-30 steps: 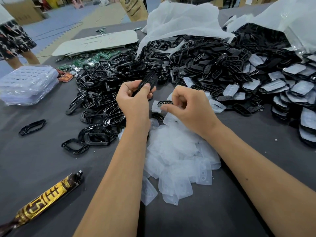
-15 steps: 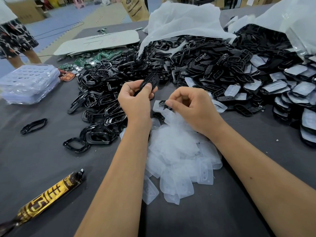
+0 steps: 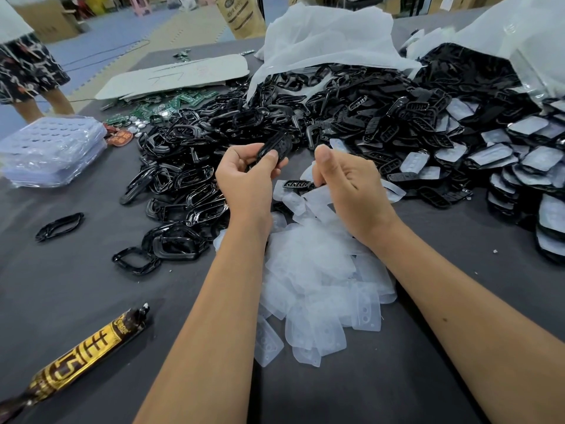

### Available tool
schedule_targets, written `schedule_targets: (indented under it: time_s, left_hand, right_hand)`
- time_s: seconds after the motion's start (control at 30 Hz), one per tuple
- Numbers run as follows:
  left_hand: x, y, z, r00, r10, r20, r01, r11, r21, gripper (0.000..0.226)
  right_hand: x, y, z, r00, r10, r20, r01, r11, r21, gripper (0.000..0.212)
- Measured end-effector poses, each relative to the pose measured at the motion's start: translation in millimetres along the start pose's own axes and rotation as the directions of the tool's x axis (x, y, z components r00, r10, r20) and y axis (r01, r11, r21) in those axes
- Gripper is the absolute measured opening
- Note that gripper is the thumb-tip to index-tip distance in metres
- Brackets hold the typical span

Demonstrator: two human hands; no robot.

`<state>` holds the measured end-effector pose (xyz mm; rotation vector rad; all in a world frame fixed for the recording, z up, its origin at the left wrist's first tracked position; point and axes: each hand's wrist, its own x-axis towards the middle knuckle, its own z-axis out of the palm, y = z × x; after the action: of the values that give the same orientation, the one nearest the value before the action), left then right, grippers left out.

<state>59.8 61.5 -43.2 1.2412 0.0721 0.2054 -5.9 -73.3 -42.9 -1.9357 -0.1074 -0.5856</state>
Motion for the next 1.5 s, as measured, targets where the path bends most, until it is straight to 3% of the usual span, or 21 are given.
schedule_targets:
  time_s: [0.07, 0.17, 0.23, 0.33, 0.43, 0.57, 0.8, 0.97, 1.1, 1.27, 1.5]
  left_hand:
    - [0, 0, 0, 1.000, -0.003, 0.006, 0.003, 1.000, 0.013, 0.017]
    - [0, -1, 0, 1.000, 0.001, 0.016, -0.001, 1.000, 0.023, 0.017]
    - [1, -2, 0, 1.000, 0.004, 0.024, -0.004, 1.000, 0.024, 0.017]
    - [3, -4, -1, 0.999, 0.015, 0.034, -0.016, 0.999, 0.038, 0.017]
    - [4, -6, -2, 0.999, 0.023, 0.033, -0.024, 0.999, 0.039, 0.016]
    - [5, -7, -2, 0.999, 0.020, 0.039, -0.021, 0.999, 0.028, 0.016]
    - [5, -7, -1, 0.998, 0.021, 0.057, -0.023, 0.999, 0.048, 0.016]
    - [4, -6, 0, 0.998, 0.006, 0.063, -0.009, 0.999, 0.038, 0.017]
    - [3, -6, 0, 0.998, 0.005, 0.061, -0.007, 0.999, 0.034, 0.018]
    - [3, -6, 0, 0.998, 0.015, 0.063, -0.017, 0.999, 0.034, 0.017]
    - [2, -5, 0, 0.998, 0.024, 0.049, -0.027, 0.998, 0.057, 0.016]
  right_hand:
    - [-1, 2, 0, 0.999, -0.007, 0.043, 0.003, 0.996, 0.085, 0.051]
    - [1, 5, -2, 0.990, 0.058, 0.132, -0.083, 0.977, 0.198, 0.021]
    - [2, 5, -2, 0.982, 0.103, 0.159, -0.138, 0.964, 0.227, 0.024]
    - [2, 6, -3, 0.989, 0.107, 0.106, -0.125, 0.976, 0.178, 0.027]
    - [3, 9, -5, 0.995, 0.084, 0.060, -0.092, 0.986, 0.140, 0.017]
    - [5, 16, -7, 0.993, 0.118, -0.013, -0.110, 0.956, 0.274, 0.004]
    - [6, 16, -4, 0.983, 0.182, 0.006, -0.176, 0.940, 0.294, 0.016]
    - [3, 12, 0, 0.984, 0.179, -0.026, -0.173, 0.974, 0.148, 0.049]
    - [4, 11, -1, 0.985, 0.171, -0.003, -0.169, 0.976, 0.139, 0.044]
    - [4, 16, -4, 0.991, 0.095, 0.094, -0.109, 0.983, 0.150, 0.007]
    - [6, 19, -6, 0.983, 0.100, 0.154, -0.134, 0.965, 0.227, 0.037]
